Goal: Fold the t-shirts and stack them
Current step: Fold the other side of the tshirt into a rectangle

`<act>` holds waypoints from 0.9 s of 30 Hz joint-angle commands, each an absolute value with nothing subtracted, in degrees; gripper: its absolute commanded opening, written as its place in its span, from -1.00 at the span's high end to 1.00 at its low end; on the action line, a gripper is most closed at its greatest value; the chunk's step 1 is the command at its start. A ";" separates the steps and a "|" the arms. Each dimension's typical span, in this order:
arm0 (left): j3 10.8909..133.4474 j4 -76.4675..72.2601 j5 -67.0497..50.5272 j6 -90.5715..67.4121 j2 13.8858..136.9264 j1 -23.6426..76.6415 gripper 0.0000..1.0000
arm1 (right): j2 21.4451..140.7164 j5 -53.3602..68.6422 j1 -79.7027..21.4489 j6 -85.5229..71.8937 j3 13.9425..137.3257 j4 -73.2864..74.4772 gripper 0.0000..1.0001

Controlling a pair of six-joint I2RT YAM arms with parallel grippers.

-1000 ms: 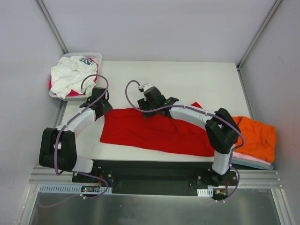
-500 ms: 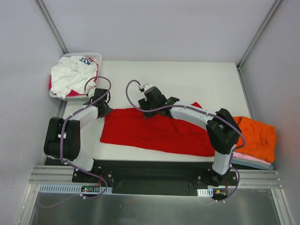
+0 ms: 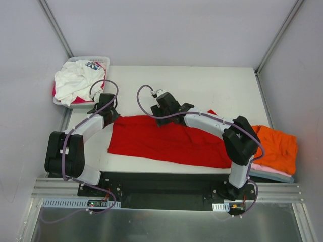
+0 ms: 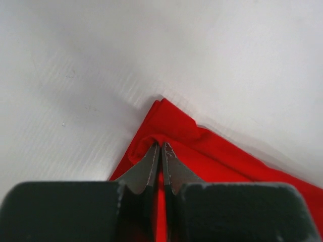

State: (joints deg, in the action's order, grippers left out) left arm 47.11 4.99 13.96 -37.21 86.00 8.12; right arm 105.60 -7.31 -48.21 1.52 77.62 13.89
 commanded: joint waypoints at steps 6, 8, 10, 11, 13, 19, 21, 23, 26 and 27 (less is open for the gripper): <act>46.50 6.06 13.54 -34.37 77.43 7.38 1.00 | 106.78 -8.00 -47.20 0.44 82.79 14.94 -0.13; 45.62 6.50 13.62 -34.45 76.38 7.38 1.00 | 107.84 -7.47 -47.28 0.35 83.23 15.20 -0.13; 44.04 6.77 13.88 -34.89 75.42 7.38 1.00 | 108.54 -7.30 -47.11 0.18 83.84 15.64 -0.13; 43.42 6.77 13.97 -35.07 74.45 7.38 1.00 | 109.24 -7.12 -47.20 0.18 83.93 15.73 -0.13; 41.50 6.94 14.06 -35.42 73.39 7.38 1.00 | 109.86 -6.68 -47.02 0.18 84.37 15.56 -0.11; 36.66 7.73 16.25 -37.00 70.40 7.38 1.00 | 113.11 -5.63 -47.02 -1.22 86.92 15.47 -0.03; 35.95 8.09 17.13 -37.61 70.22 7.30 1.00 | 114.08 -4.84 -47.11 -1.49 87.45 15.47 -0.01; 35.42 9.22 19.41 -38.75 70.57 7.21 0.98 | 115.13 -4.13 -47.11 -1.58 87.71 15.47 -0.01; 35.77 10.19 20.65 -39.73 71.63 6.77 0.15 | 115.05 -5.87 -47.02 -2.89 86.93 16.78 0.01; 36.03 10.54 20.74 -39.81 71.54 6.77 -0.08 | 114.44 -6.93 -47.02 -4.29 86.05 17.83 0.01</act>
State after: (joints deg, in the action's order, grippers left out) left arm 35.73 8.38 16.64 -37.85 71.68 7.81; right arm 115.35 -5.28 -47.22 -0.78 85.47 15.40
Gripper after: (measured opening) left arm 0.386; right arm 0.498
